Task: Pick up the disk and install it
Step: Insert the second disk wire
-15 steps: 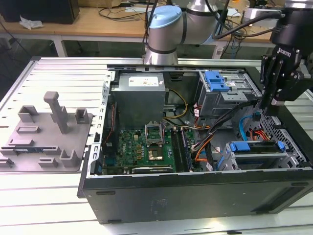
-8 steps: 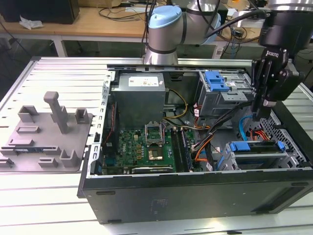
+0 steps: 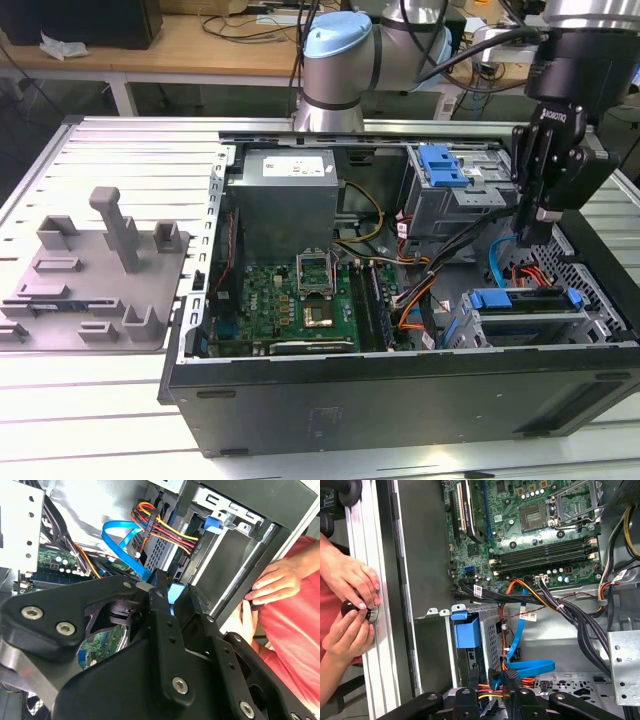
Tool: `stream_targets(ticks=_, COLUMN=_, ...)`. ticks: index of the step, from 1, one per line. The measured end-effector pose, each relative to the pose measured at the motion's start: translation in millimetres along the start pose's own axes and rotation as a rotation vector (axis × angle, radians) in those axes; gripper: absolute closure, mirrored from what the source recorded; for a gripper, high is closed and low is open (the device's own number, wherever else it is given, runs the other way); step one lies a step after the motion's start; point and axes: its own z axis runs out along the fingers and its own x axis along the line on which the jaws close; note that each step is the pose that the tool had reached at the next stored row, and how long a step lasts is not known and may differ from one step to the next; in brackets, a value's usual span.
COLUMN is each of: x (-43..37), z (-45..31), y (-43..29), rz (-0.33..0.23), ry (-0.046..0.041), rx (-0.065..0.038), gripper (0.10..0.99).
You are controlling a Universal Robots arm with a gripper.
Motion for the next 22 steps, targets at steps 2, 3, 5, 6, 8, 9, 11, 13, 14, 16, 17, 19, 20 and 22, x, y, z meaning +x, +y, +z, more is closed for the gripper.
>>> stream_targets(ticks=2, x=-0.2, z=0.1, y=0.1, rz=-0.001, ry=0.0010, rx=0.000, gripper=0.757)
stream_targets(ticks=3, x=-0.2, z=0.1, y=0.1, rz=-0.001, ry=0.0012, rx=0.001, gripper=0.757)
stream_targets(ticks=5, x=-0.3, z=0.2, y=0.1, rz=-0.001, ry=0.0010, rx=0.001, gripper=0.757)
stream_targets(ticks=6, x=-0.3, z=0.2, y=0.1, rz=-0.001, ry=0.0011, rx=0.001, gripper=0.757)
stream_targets(ticks=8, x=-0.4, z=0.2, y=0.1, rz=-0.001, ry=0.0016, rx=0.001, gripper=0.757)
stream_targets(ticks=9, x=-0.4, z=0.2, y=0.1, rz=-0.001, ry=0.0018, rx=0.001, gripper=0.757)
stream_targets(ticks=11, x=-0.6, z=0.2, y=0.2, rz=-0.001, ry=0.0033, rx=0.001, gripper=0.757)
stream_targets(ticks=13, x=-0.8, z=0.1, y=0.2, rz=-0.001, ry=0.0066, rx=0.001, gripper=0.757)
stream_targets(ticks=14, x=-0.8, z=0.0, y=0.2, rz=-0.001, ry=0.0077, rx=0.001, gripper=0.773)
stream_targets(ticks=16, x=-1.1, z=0.4, y=0.2, rz=-0.001, ry=0.0085, rx=0.001, gripper=0.910)
stream_targets(ticks=17, x=-1.3, z=1.1, y=0.2, rz=-0.001, ry=0.0084, rx=0.001, gripper=0.910)
stream_targets(ticks=19, x=-1.7, z=2.1, y=0.2, rz=-0.001, ry=0.0084, rx=0.001, gripper=0.910)
stream_targets(ticks=20, x=-2.1, z=2.9, y=0.2, rz=-0.001, ry=0.0084, rx=0.001, gripper=0.910)
stream_targets(ticks=22, x=-2.7, z=4.4, y=0.3, rz=-0.001, ry=0.0087, rx=0.002, gripper=0.910)
